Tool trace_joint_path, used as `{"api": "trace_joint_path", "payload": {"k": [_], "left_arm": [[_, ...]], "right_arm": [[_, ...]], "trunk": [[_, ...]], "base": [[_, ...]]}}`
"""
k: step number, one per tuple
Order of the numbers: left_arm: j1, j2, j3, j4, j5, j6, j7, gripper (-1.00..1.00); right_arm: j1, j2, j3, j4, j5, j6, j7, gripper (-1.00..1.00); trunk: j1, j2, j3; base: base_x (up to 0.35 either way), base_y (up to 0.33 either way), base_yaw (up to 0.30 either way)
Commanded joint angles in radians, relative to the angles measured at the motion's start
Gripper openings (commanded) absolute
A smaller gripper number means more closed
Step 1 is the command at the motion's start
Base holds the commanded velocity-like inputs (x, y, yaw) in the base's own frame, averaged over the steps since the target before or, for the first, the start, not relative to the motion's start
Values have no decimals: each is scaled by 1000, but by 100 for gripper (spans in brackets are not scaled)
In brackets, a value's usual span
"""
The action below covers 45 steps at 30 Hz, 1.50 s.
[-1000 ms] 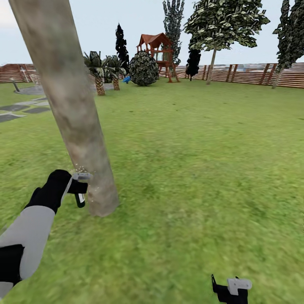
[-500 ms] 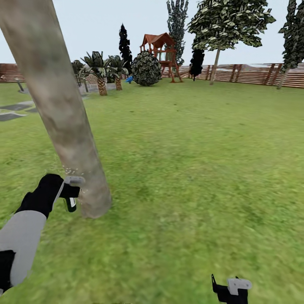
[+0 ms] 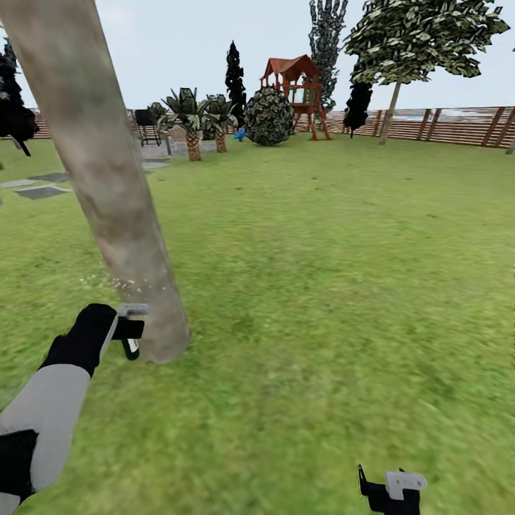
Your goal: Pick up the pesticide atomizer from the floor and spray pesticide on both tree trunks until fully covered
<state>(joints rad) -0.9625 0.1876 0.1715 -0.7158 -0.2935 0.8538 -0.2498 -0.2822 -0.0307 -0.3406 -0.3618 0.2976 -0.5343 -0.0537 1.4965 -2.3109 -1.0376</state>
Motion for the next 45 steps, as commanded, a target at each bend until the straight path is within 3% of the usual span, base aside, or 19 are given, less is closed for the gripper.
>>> {"api": "trace_joint_path", "payload": {"k": [1,4,9,11,13,15,17,19,24,27,30,34,37,39,41,43,44,45], "left_arm": [[0,-7,0,0,-11,-3,1,-100],[2,3,8,-1,-12,-4,1,-100],[14,95,10,2,-10,-4,23,-100],[36,105,8,1,-8,-6,25,-100],[44,97,6,1,-4,-7,26,-100],[46,37,5,-4,-7,-8,28,-100],[47,10,5,-8,-9,-8,35,-100],[47,9,9,-8,-9,-9,57,-100],[47,56,10,0,-8,-7,71,-100],[47,40,7,1,-5,-7,72,-100],[47,-15,7,2,-9,-8,73,-100],[47,-37,7,2,-6,-9,72,-100],[71,-28,10,1,-9,-10,72,-100],[108,13,11,1,-9,-42,72,-100],[127,36,14,2,-8,-77,73,-100],[139,49,43,2,-7,-93,72,-100],[143,49,84,2,-8,-103,72,-100],[145,42,93,3,-7,-105,72,-100]], "right_arm": [[0,0,0,0,0,0,0,100],[0,0,0,0,0,0,0,100],[0,1,0,1,0,0,0,100],[0,1,0,1,0,0,0,100],[0,0,0,1,0,-1,0,100],[0,0,0,1,0,0,0,100],[0,0,0,0,0,0,0,100],[0,0,0,0,0,0,0,100],[0,1,1,0,0,0,1,100],[0,1,1,0,1,-1,0,100],[0,0,0,0,1,-1,0,100],[0,0,0,0,1,0,0,100],[0,0,0,0,1,0,0,100],[0,0,0,0,0,-1,0,100],[0,0,0,0,0,-1,0,100],[0,0,0,0,0,-1,0,100],[0,0,0,0,0,0,0,100],[0,0,0,0,0,-1,0,100]], "trunk": [[0,0,0],[0,0,0],[0,0,0],[0,0,0],[0,0,0],[0,0,0],[0,0,0],[0,0,0],[0,0,0],[0,0,0],[0,0,0],[0,0,0],[0,0,0],[0,0,0],[0,0,0],[0,0,0],[0,0,0],[0,0,0]], "base": [[132,-269,2],[168,-245,29],[230,-183,229],[153,-84,273],[44,-22,275],[9,-4,276],[2,-1,276],[0,0,276],[10,-4,139],[160,-131,8],[188,-205,1],[164,-231,0],[102,-259,0],[86,-266,0],[84,-267,0],[88,-267,0],[103,-267,0],[120,-267,0]]}}
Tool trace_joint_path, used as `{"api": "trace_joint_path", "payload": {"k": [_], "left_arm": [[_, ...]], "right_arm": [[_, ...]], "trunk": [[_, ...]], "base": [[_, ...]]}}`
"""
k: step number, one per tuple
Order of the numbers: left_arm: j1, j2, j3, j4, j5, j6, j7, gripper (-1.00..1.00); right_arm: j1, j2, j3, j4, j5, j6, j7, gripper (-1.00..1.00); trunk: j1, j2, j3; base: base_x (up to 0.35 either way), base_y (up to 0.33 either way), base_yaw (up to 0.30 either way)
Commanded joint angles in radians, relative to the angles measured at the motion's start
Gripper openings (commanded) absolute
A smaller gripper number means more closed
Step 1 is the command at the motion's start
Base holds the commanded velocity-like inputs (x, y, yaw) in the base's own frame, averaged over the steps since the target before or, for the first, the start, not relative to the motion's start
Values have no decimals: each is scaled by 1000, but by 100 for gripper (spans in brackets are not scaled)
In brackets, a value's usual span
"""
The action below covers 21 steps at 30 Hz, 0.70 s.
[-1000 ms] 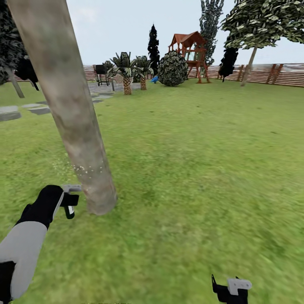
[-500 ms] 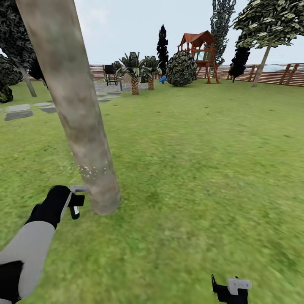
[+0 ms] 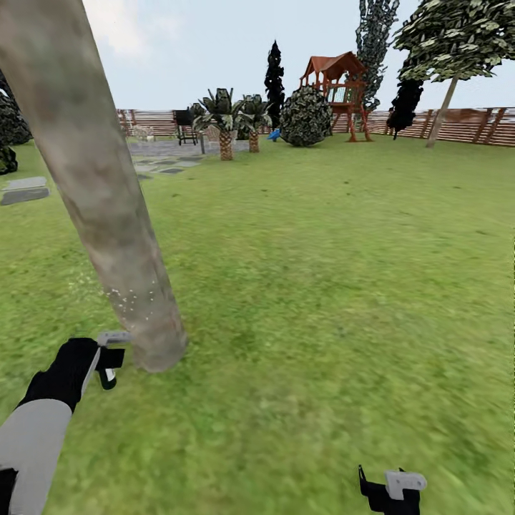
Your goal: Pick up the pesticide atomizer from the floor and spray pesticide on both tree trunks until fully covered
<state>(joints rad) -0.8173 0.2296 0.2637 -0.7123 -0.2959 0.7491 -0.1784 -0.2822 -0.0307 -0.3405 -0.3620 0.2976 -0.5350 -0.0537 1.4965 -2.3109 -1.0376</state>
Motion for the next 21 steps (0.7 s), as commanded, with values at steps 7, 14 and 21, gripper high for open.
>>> {"api": "trace_joint_path", "payload": {"k": [7,14,21], "left_arm": [[18,-34,14,6,-9,-2,0,-100],[42,-1,8,20,-9,-21,2,-100],[45,-71,12,78,14,-178,148,-100]], "right_arm": [[0,0,0,0,0,0,0,100],[0,1,1,1,0,1,0,100],[0,1,2,1,1,1,0,100]], "trunk": [[0,0,0],[0,0,0],[0,0,0]], "base": [[52,-98,216],[4,-2,277],[196,-131,61]]}}
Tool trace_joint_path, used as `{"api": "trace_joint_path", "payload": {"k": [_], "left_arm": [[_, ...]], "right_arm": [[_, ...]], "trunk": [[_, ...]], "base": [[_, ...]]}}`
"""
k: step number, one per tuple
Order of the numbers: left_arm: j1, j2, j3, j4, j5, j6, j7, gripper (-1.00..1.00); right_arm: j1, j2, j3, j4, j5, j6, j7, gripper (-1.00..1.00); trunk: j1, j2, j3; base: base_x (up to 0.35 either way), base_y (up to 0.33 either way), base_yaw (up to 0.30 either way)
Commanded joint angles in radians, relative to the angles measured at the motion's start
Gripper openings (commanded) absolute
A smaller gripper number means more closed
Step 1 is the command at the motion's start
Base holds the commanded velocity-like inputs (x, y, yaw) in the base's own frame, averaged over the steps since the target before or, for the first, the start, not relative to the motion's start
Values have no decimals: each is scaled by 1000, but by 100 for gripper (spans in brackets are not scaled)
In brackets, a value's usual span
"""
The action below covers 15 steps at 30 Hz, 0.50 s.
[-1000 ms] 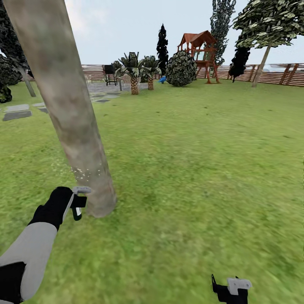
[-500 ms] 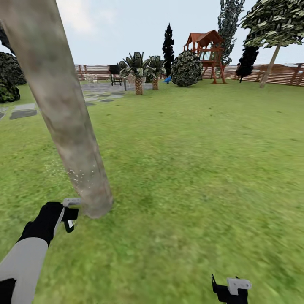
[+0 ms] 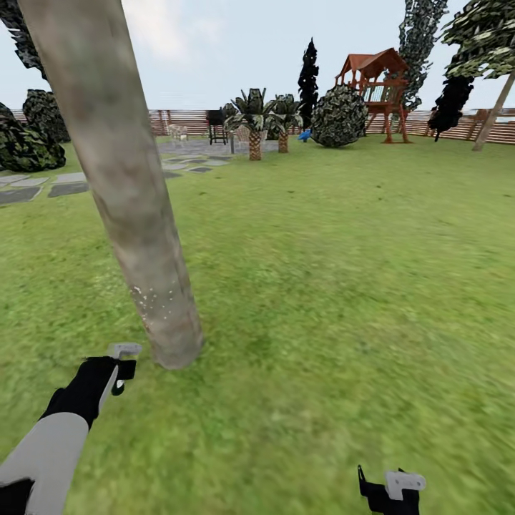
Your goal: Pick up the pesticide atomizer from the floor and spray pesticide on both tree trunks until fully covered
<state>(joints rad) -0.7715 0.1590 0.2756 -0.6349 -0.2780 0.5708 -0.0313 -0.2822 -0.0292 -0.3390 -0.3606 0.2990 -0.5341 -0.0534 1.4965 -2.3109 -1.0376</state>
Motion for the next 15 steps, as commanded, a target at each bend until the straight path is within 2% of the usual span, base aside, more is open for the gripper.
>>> {"api": "trace_joint_path", "payload": {"k": [1,5,12,15], "left_arm": [[0,-13,-1,22,1,-4,5,-100],[0,-36,-4,42,0,-3,15,-100],[1,-36,-2,46,4,4,18,-100],[1,-35,2,45,3,3,15,-100]], "right_arm": [[0,0,0,0,0,0,0,100],[0,-1,0,0,0,-1,0,100],[0,0,-1,0,0,0,0,100],[0,0,0,0,0,0,0,100]], "trunk": [[0,0,0],[0,0,0],[0,0,0],[0,0,0]], "base": [[236,-163,1],[222,-189,0],[29,-266,1],[0,-276,191]]}}
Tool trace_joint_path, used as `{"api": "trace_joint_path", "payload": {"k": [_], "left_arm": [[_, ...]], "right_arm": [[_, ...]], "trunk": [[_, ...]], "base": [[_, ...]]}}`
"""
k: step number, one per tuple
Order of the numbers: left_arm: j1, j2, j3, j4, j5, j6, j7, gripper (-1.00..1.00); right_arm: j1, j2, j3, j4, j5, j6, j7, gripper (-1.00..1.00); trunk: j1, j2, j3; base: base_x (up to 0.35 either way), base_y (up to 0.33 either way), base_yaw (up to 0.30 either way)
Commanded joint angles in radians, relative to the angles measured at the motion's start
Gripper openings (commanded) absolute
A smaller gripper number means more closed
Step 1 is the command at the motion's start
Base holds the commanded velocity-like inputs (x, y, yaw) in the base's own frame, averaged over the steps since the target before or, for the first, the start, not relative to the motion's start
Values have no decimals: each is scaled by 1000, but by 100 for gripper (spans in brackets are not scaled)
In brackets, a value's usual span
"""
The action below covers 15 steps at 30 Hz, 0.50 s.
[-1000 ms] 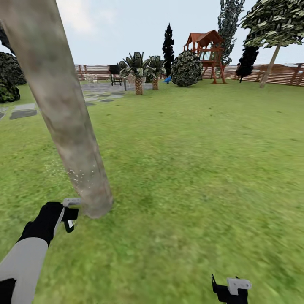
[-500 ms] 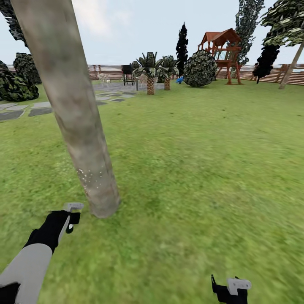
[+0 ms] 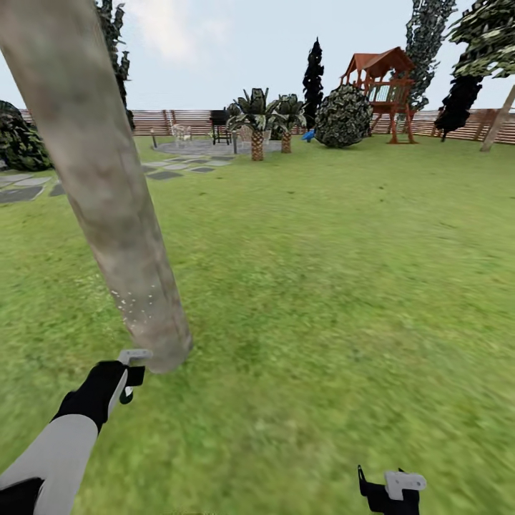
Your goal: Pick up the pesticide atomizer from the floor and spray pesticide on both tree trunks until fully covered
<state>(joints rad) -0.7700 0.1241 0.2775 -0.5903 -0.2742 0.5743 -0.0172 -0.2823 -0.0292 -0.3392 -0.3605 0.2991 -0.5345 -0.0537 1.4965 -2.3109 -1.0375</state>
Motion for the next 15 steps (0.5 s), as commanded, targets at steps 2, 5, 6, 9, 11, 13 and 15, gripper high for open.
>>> {"api": "trace_joint_path", "payload": {"k": [2,5,6,9,11,13,15], "left_arm": [[0,1,1,0,-2,0,1,-100],[0,1,2,0,-2,-2,3,-100],[0,1,3,0,-3,-2,4,-100],[0,2,4,0,-3,-2,6,-100],[0,1,5,0,0,-3,5,-100],[0,0,6,1,10,-4,4,-100],[0,0,6,1,27,-5,4,-100]], "right_arm": [[0,0,0,0,0,0,0,100],[0,0,0,0,0,0,0,100],[0,0,0,0,0,0,0,100],[0,0,0,0,0,0,0,100],[0,0,0,0,0,0,0,100],[0,0,0,0,0,0,0,100],[0,0,0,0,0,0,0,100]], "trunk": [[0,0,0],[0,0,0],[0,0,0],[0,0,0],[0,0,0],[0,0,0],[0,0,0]], "base": [[0,-276,259],[0,-276,273],[0,-276,275],[9,-276,276],[71,-276,276],[117,-275,221],[135,-274,65]]}}
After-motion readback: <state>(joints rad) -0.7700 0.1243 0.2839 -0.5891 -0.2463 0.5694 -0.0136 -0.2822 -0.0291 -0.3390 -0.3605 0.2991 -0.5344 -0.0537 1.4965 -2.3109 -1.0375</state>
